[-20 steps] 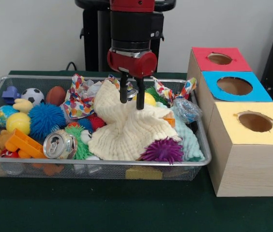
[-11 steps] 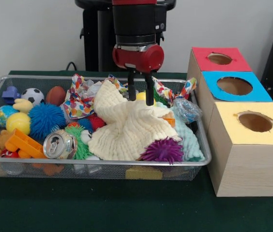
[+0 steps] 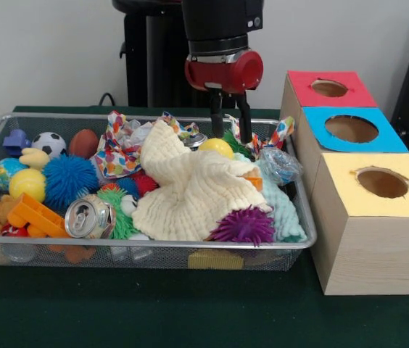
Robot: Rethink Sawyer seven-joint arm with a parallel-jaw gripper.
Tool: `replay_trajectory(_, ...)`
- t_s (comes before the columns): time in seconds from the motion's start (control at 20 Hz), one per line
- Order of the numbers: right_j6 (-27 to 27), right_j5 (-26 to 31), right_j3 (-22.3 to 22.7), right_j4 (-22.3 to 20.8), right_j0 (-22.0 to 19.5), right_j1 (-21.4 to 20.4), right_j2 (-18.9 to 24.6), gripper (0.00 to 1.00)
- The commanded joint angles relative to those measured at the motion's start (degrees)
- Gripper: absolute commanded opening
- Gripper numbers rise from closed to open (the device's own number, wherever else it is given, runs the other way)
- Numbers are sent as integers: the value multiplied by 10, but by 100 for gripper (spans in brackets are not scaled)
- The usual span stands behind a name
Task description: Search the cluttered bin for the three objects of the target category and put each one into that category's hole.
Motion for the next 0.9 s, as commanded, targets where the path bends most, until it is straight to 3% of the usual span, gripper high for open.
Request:
replay_trajectory(0.05, -13, 39, 19, -49, -42, 68, 76, 100)
replay_trajectory(0.2, -37, 31, 4, -75, -72, 120, 102, 100)
replay_trajectory(0.45, -69, 39, -50, -128, -77, 189, 96, 100)
replay_trajectory(0.65, -60, 38, -61, -151, -90, 227, 109, 100)
replay_trajectory(0.9, -37, 56, -55, -149, -112, 249, 140, 100)
